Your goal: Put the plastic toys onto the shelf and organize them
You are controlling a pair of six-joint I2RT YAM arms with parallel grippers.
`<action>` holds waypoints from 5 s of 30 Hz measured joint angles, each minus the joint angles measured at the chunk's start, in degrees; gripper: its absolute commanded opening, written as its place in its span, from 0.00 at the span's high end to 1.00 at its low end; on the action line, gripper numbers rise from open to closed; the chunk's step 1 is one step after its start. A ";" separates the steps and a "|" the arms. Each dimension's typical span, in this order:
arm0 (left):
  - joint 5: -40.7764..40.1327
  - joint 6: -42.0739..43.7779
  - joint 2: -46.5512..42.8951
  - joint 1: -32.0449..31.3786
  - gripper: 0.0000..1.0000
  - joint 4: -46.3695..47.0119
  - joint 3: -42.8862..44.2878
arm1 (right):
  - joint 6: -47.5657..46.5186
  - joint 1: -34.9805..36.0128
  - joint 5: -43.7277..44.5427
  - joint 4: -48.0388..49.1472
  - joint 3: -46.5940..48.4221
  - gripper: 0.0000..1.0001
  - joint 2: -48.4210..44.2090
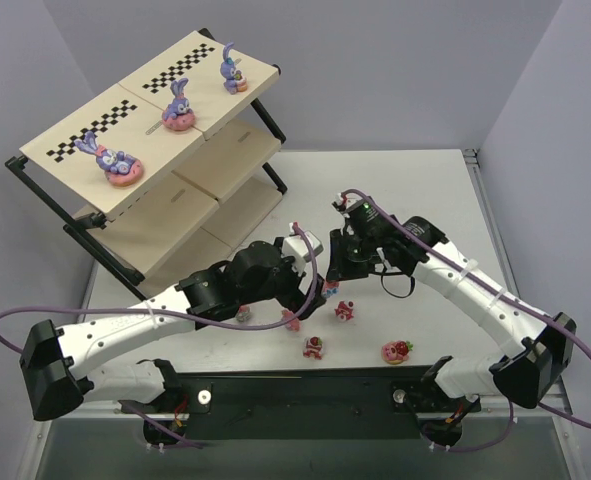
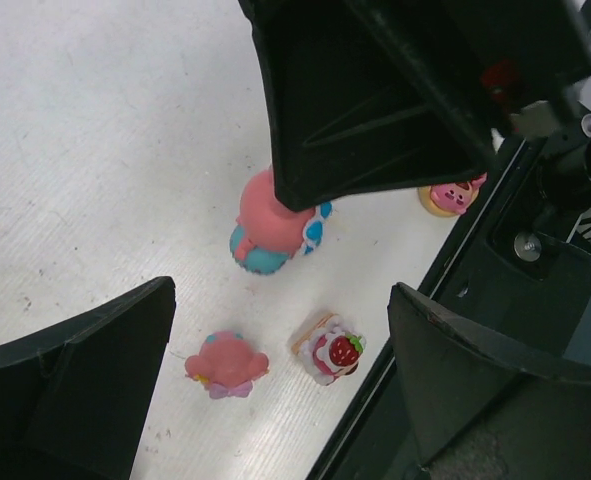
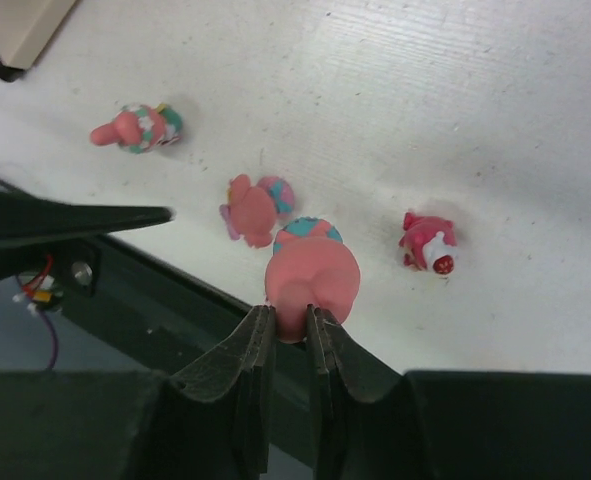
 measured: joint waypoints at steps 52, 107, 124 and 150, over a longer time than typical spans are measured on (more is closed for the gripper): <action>7.56 3.72 5.79 -0.02 1.00 8.09 -0.09 | 2.62 -1.40 -10.43 -7.37 6.21 0.82 -0.81; -3.61 -3.06 25.46 31.56 1.00 40.81 11.87 | 8.94 -21.33 -0.39 -4.87 -5.16 0.45 -13.94; -5.88 0.50 29.05 32.61 1.00 47.47 13.20 | 8.59 -22.40 -1.09 -4.70 -5.95 0.46 -14.10; -10.23 3.30 32.06 33.90 1.00 55.01 13.20 | 7.91 -22.73 -1.75 -4.26 -10.56 0.46 -16.15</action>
